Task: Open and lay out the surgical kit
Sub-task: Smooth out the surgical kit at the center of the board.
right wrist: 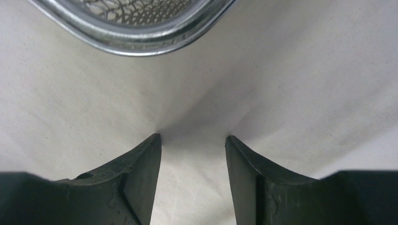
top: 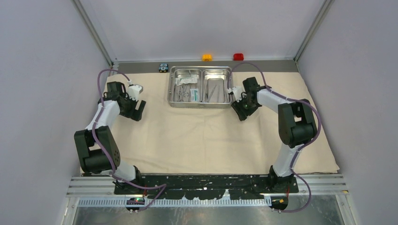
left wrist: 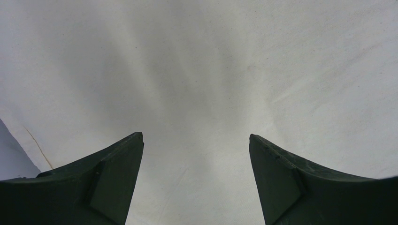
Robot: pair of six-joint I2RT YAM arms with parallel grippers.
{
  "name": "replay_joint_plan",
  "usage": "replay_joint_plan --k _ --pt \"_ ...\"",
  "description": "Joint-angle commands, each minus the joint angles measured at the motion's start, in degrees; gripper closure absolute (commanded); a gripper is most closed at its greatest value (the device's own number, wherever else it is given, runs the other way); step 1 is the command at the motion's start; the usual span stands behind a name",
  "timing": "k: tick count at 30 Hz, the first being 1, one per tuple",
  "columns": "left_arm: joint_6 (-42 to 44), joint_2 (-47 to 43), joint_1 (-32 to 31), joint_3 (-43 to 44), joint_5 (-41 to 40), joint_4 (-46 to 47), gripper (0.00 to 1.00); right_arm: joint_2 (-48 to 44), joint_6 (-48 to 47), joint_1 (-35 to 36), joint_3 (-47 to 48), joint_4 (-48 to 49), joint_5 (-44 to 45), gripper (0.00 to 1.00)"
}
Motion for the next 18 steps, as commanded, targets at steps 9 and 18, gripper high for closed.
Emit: replay_joint_plan --k 9,18 --pt "2.19 -1.44 -0.15 0.95 -1.81 1.78 0.15 1.70 -7.19 0.23 -9.14 -17.25 8.26 0.43" --pt "3.47 -1.97 -0.12 0.62 -3.21 1.57 0.15 1.80 -10.21 0.25 -14.36 -20.14 11.06 0.49"
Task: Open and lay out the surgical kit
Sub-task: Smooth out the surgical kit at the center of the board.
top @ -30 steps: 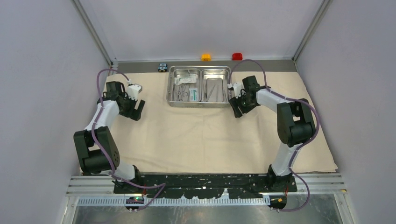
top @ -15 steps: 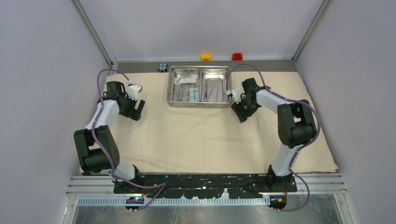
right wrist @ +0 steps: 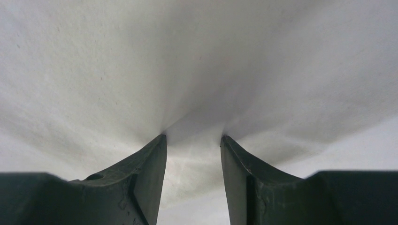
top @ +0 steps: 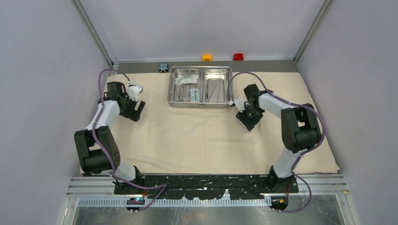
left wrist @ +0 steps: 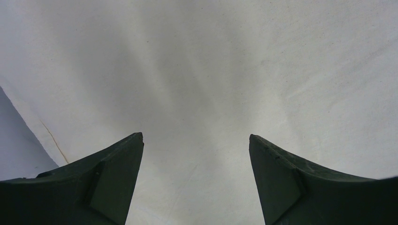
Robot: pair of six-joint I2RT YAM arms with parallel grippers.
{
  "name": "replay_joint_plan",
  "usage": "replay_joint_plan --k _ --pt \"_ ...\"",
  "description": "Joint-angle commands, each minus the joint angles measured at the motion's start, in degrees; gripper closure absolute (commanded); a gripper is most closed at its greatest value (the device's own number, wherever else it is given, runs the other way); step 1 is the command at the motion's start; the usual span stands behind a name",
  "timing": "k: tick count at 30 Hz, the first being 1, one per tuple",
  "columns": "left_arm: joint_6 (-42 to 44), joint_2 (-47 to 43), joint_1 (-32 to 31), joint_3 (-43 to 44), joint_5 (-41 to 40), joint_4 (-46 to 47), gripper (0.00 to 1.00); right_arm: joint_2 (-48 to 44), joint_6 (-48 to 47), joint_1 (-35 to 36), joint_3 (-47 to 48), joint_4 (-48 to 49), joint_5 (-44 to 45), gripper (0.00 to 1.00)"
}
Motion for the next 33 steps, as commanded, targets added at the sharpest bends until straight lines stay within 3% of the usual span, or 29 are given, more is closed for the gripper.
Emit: replay_joint_plan --k 1,12,19,22,26,33 --pt "1.52 -1.89 -0.11 0.56 -0.89 1.54 0.15 4.80 -3.58 -0.12 -9.68 -10.78 6.46 0.49" --pt "4.22 -3.04 -0.17 -2.54 0.22 1.29 0.14 -1.89 -6.34 -0.59 -17.42 -11.24 7.23 0.51" --pt "7.24 -6.22 -2.25 -3.70 14.33 -3.56 0.13 -16.94 -1.88 -8.75 -6.14 -10.52 -9.29 0.46" --pt "8.70 -7.70 -8.93 -4.31 15.76 -4.17 0.13 -18.10 3.64 -9.22 -3.90 -2.01 -11.03 0.44" --pt "8.87 -7.35 -21.50 -4.43 14.07 -2.27 0.13 -14.76 9.81 -9.29 -1.99 8.81 -6.74 0.43" --pt "8.93 2.74 -42.09 1.73 7.67 -0.99 0.16 -5.32 10.32 -9.86 3.02 12.03 -3.13 0.45"
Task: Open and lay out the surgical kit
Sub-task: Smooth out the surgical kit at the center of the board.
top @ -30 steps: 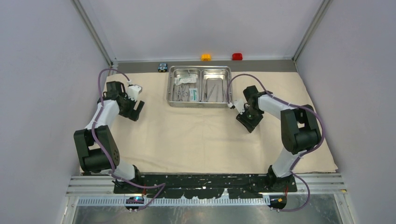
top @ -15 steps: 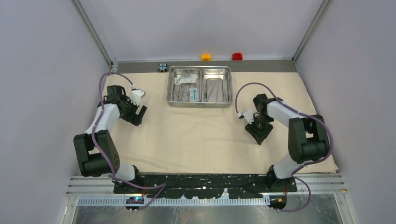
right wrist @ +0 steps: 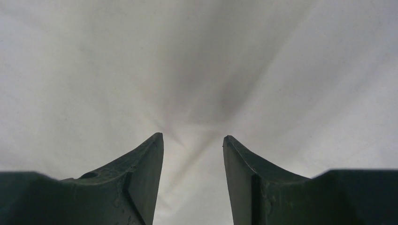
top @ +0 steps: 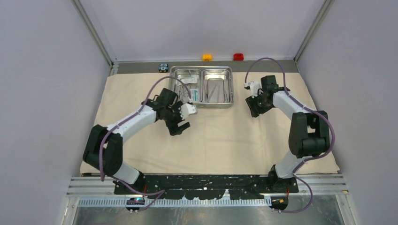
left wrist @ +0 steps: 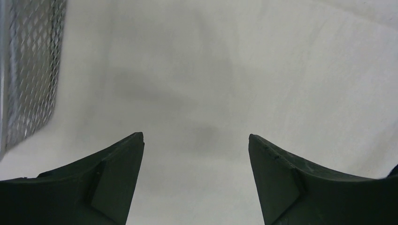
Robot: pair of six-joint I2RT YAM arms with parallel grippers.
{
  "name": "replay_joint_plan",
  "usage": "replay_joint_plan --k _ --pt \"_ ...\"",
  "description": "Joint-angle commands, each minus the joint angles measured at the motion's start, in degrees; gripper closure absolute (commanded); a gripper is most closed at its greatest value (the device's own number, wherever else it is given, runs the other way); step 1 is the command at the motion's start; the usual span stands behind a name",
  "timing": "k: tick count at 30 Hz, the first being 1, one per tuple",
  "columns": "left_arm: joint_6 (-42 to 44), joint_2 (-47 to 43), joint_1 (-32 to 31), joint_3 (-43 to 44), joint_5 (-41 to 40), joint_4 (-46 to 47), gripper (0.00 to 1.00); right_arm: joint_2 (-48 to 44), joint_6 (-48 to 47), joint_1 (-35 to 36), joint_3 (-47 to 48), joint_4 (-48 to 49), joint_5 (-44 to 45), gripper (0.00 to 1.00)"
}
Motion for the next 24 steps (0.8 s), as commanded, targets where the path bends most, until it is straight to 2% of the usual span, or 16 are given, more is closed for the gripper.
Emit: replay_joint_plan --k 1,8,15,24 --pt "1.39 6.84 -9.65 4.96 -3.98 0.89 0.17 4.68 1.30 -0.56 2.69 4.34 2.44 0.46" --pt "2.24 14.97 -20.90 6.93 -8.67 -0.49 0.23 7.16 -4.04 -2.74 -0.85 2.43 3.07 0.47" --pt "2.86 18.47 -26.30 7.28 -10.30 -4.86 0.27 7.16 -11.01 -7.53 -5.45 -1.94 5.63 0.47" --pt "3.68 18.86 -33.69 6.45 -12.02 -9.31 0.28 3.39 -21.65 -15.87 -13.45 -6.69 9.69 0.46"
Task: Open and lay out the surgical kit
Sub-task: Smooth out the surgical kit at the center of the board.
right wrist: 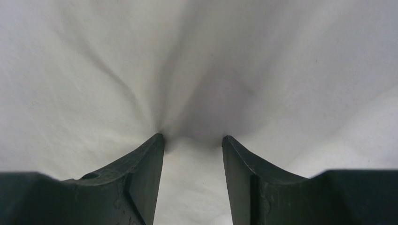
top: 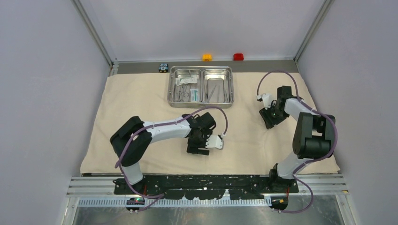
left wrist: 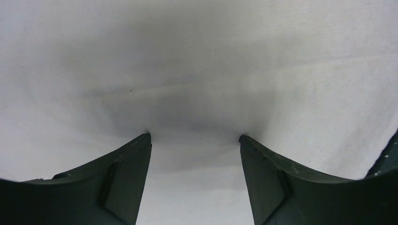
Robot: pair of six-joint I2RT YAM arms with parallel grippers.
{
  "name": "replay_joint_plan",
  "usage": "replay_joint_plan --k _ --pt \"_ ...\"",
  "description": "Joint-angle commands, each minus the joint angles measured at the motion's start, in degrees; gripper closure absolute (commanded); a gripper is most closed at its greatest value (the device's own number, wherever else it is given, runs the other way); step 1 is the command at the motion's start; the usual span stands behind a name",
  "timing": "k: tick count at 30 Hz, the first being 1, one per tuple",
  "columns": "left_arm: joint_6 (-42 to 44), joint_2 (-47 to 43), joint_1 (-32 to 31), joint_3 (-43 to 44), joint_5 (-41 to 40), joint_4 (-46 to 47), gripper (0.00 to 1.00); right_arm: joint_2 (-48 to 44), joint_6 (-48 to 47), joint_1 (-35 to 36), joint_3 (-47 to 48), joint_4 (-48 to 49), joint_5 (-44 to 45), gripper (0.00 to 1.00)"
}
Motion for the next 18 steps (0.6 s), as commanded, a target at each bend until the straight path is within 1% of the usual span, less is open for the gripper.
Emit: replay_joint_plan --k 1,4,5,11,14,16,18 --pt "0.75 1.62 -3.86 -0.71 0.17 -5.28 0.28 1.49 -9.50 -6.41 -6.10 -8.04 8.36 0.46" --pt "0.20 1.62 -5.08 -0.66 0.31 -5.77 0.28 1.38 -11.88 -10.11 -6.15 -8.99 8.36 0.46" --pt "0.02 1.62 -5.37 -0.55 0.27 -5.93 0.28 1.41 -12.42 -10.85 -6.35 -9.00 10.58 0.46" --pt "-1.00 -0.11 -5.67 0.23 -0.21 -7.90 0.28 -0.24 -16.04 -14.54 -7.88 -9.00 16.64 0.46" --pt "-1.11 -1.93 -5.63 -0.48 -0.57 -7.83 0.27 -1.71 -17.15 -16.66 -6.13 -12.40 14.24 0.46" --pt "-1.41 -2.31 -5.58 -0.83 -1.10 -7.86 0.27 -2.31 -16.34 -16.90 -4.14 -15.62 10.10 0.45" --pt "-1.89 -2.25 -5.57 -0.79 -1.56 -8.02 0.27 -2.70 -14.39 -16.79 -1.77 -17.64 4.10 0.44"
